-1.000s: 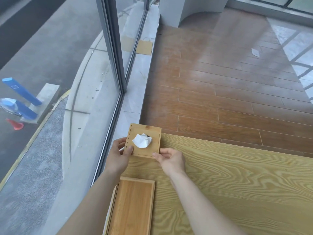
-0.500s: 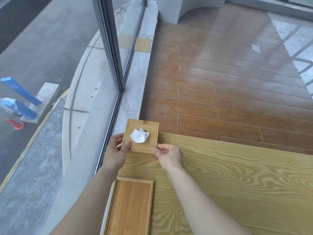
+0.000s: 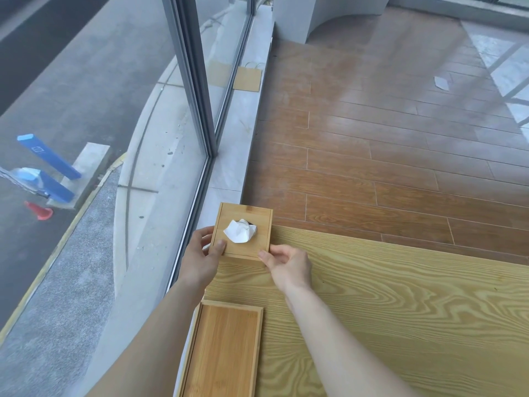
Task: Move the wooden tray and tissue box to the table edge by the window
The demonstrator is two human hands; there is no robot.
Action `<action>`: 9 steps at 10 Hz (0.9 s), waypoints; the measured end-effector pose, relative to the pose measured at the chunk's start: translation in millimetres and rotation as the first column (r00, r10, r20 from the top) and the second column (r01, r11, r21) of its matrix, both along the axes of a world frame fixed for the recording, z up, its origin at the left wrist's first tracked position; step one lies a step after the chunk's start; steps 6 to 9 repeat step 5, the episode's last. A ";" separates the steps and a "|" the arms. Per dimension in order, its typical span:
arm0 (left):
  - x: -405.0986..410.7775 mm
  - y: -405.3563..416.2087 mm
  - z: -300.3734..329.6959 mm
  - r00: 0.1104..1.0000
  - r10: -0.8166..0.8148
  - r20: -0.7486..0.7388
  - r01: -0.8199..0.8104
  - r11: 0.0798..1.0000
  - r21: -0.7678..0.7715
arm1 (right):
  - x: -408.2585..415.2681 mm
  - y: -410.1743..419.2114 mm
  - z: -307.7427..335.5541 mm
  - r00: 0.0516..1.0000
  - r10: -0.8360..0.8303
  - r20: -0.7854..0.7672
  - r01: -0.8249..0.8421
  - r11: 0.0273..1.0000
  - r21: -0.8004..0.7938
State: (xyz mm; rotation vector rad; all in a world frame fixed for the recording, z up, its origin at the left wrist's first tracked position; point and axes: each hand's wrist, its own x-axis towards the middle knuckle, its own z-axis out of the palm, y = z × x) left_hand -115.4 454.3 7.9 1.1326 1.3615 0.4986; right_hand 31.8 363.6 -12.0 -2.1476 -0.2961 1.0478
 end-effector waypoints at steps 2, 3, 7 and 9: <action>4.8 -3.1 -2.0 0.994 0.010 -0.111 -0.006 0.999 0.035 | -0.1 -10.8 26.0 0.964 0.211 0.159 -0.185 0.969 -0.164; 8.8 -6.8 -1.0 0.973 0.021 -0.228 -0.011 0.999 0.043 | 5.0 -17.7 32.0 0.949 0.265 0.172 -0.243 0.960 -0.137; 4.1 -13.1 12.0 0.901 0.017 -0.433 0.083 0.974 0.210 | 21.9 -41.6 49.2 0.826 0.482 0.294 -0.404 0.868 -0.288; 4.1 -13.1 12.0 0.901 0.017 -0.433 0.083 0.974 0.210 | 21.9 -41.6 49.2 0.826 0.482 0.294 -0.404 0.868 -0.288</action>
